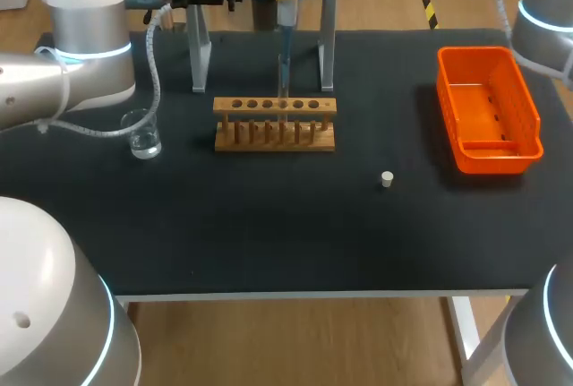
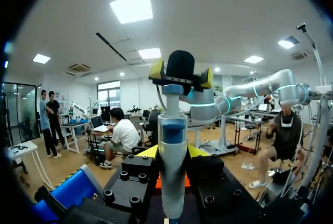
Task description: Invert the test tube, pick up the pipette, mount the tip to pipette, aspirate from beaker and dispense into the tube, eject the tip, return the pipette, and cap with the stopper.
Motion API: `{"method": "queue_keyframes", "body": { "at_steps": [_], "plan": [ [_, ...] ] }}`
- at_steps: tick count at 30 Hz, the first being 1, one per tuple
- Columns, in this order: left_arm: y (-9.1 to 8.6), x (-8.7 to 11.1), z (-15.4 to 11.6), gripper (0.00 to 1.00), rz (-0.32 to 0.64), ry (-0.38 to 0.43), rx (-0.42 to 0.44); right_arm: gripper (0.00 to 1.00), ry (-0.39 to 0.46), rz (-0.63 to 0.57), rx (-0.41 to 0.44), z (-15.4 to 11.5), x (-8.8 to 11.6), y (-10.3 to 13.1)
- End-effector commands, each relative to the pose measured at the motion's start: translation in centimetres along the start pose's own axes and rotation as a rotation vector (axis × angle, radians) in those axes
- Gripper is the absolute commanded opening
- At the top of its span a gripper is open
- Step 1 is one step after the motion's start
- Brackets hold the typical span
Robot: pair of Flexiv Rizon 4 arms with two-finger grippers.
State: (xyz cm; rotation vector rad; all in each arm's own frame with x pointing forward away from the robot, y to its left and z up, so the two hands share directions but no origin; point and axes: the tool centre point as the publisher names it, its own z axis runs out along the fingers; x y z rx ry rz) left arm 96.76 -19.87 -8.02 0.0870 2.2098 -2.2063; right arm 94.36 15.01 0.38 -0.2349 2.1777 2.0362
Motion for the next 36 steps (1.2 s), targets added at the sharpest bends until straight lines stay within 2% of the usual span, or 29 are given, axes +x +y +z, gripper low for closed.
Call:
{"method": "queue_keyframes", "body": {
  "at_steps": [1,7,11,16,22,36],
  "plan": [
    [-0.1,0.0,0.0,0.0,-0.001,-0.001,-0.003,1.0,-0.023,0.0,0.023,-3.2,1.6,-1.9],
    [-0.1,0.0,0.0,0.0,-0.001,-0.001,-0.003,1.0,-0.029,0.007,0.092,-3.7,2.1,-6.7],
    [-0.1,0.0,0.0,0.0,-0.001,-0.001,-0.003,1.0,-0.016,0.013,0.096,-3.3,2.5,-9.6],
    [-0.1,0.0,0.0,0.0,-0.001,-0.001,-0.003,1.0,0.009,-0.045,0.078,-2.5,3.3,-12.7],
    [-0.1,0.0,0.0,0.0,-0.001,-0.001,-0.003,1.0,0.023,0.002,0.097,-0.8,3.6,-16.5],
    [-0.1,0.0,0.0,0.0,-0.001,-0.001,-0.003,1.0,0.083,0.035,0.161,4.2,3.1,-22.3]
  ]
}}
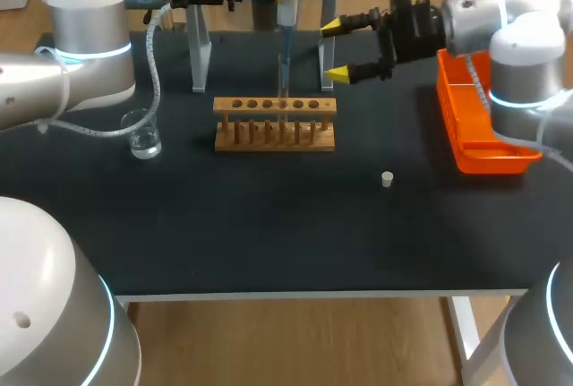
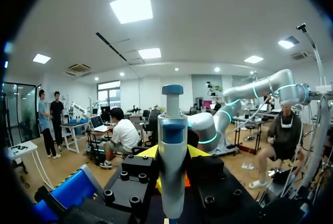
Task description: Invert the test tube, pick up the pipette, mount the tip to pipette, aspirate from beaker and dispense into the tube, eject the tip, return the pipette, and cap with the stopper.
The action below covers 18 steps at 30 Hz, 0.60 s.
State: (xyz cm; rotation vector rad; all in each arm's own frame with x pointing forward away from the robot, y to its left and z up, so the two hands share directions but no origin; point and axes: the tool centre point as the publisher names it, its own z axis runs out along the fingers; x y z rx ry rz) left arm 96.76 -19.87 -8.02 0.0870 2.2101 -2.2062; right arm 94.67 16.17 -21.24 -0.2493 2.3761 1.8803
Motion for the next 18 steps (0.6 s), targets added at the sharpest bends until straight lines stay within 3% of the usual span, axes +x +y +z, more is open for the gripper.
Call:
{"method": "queue_keyframes", "body": {
  "at_steps": [1,18],
  "plan": [
    [-0.1,0.0,0.0,0.0,-0.001,-0.001,-0.003,1.0,0.026,0.006,0.003,2.1,-1.4,-1.2],
    [-0.1,0.0,0.0,0.0,-0.001,-0.001,-0.003,1.0,0.049,0.078,0.083,6.8,-2.4,-4.2]
  ]
}}
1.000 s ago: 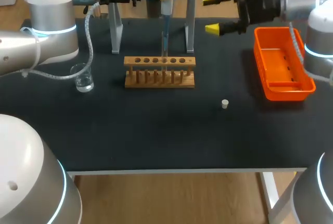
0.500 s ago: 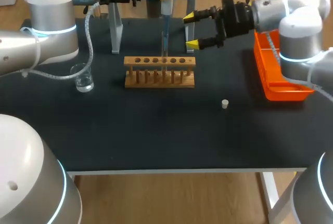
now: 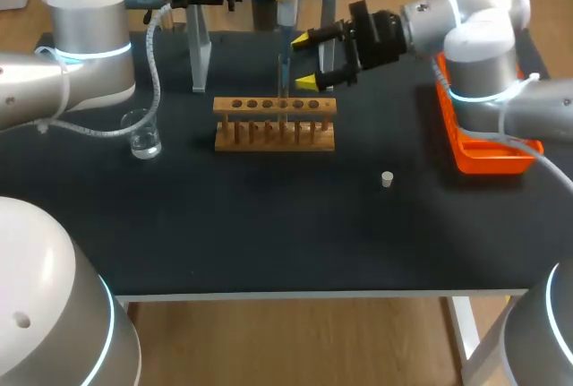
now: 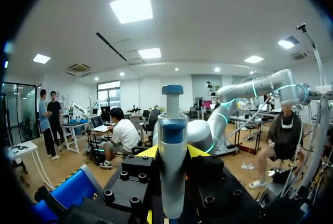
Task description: Invert the test tube, pick up the pipette, mount the tip to pipette, aspirate from beaker and dispense into the tube, eject the tip, return the pipette, and cap with the stopper.
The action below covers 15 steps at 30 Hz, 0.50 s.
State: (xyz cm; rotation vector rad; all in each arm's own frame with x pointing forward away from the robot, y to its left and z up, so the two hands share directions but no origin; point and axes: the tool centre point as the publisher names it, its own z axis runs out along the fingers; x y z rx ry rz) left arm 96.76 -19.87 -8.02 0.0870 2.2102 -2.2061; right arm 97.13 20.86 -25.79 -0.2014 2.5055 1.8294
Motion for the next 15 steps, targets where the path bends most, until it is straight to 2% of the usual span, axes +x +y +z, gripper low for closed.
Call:
{"method": "queue_keyframes", "body": {
  "at_steps": [1,15],
  "plan": [
    [-0.1,0.0,0.0,0.0,-0.001,-0.001,-0.003,1.0,0.003,0.006,0.027,1.5,-0.6,-0.5],
    [-0.1,0.0,0.0,0.0,-0.001,-0.001,-0.003,1.0,-0.033,-0.007,0.111,3.7,-1.1,-2.1]
  ]
}}
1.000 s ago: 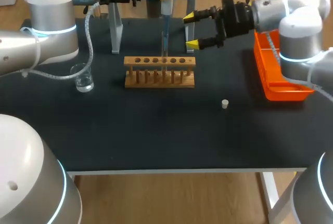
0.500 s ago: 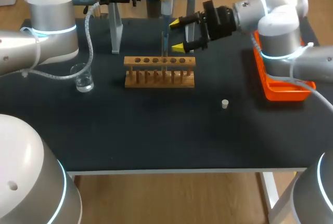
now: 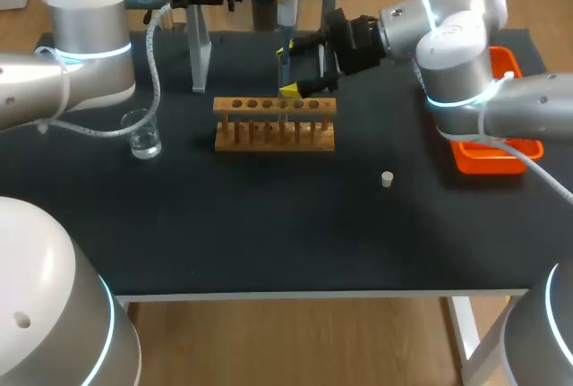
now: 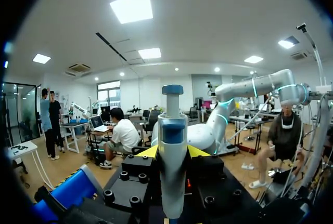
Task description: Invert the test tube, pick up the pipette, mount the tip to pipette, aspirate from beaker and dispense into the tube, eject the tip, return the pipette, and cap with the stopper.
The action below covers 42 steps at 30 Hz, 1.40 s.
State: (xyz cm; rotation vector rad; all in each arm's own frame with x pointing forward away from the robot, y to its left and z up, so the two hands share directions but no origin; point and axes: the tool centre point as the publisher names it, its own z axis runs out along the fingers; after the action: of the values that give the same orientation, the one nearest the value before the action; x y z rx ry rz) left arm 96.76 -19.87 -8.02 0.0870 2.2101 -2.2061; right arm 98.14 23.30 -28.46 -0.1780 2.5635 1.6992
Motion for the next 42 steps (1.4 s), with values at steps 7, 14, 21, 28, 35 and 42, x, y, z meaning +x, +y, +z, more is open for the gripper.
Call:
{"method": "queue_keyframes", "body": {
  "at_steps": [7,14,21,28,35,42],
  "plan": [
    [-0.1,0.0,0.0,0.0,-0.001,-0.001,-0.003,1.0,-0.033,0.001,0.041,1.4,-0.3,-0.6],
    [-0.1,0.0,0.0,0.0,-0.001,-0.001,-0.003,1.0,-0.075,0.035,0.064,1.6,-0.8,-1.4],
    [-0.1,0.0,0.0,0.0,-0.001,-0.001,-0.003,1.0,-0.081,0.029,0.08,1.9,-0.9,-1.5],
    [-0.1,0.0,0.0,0.0,-0.001,-0.001,-0.003,1.0,-0.071,0.014,0.089,2.4,-1.0,-1.4],
    [-0.1,0.0,0.0,0.0,-0.001,-0.001,-0.003,1.0,-0.075,-0.005,0.08,2.6,-1.1,-1.4],
    [-0.1,0.0,0.0,0.0,-0.001,-0.001,-0.003,1.0,-0.066,-0.006,0.085,2.9,-0.9,-1.5]
  ]
}}
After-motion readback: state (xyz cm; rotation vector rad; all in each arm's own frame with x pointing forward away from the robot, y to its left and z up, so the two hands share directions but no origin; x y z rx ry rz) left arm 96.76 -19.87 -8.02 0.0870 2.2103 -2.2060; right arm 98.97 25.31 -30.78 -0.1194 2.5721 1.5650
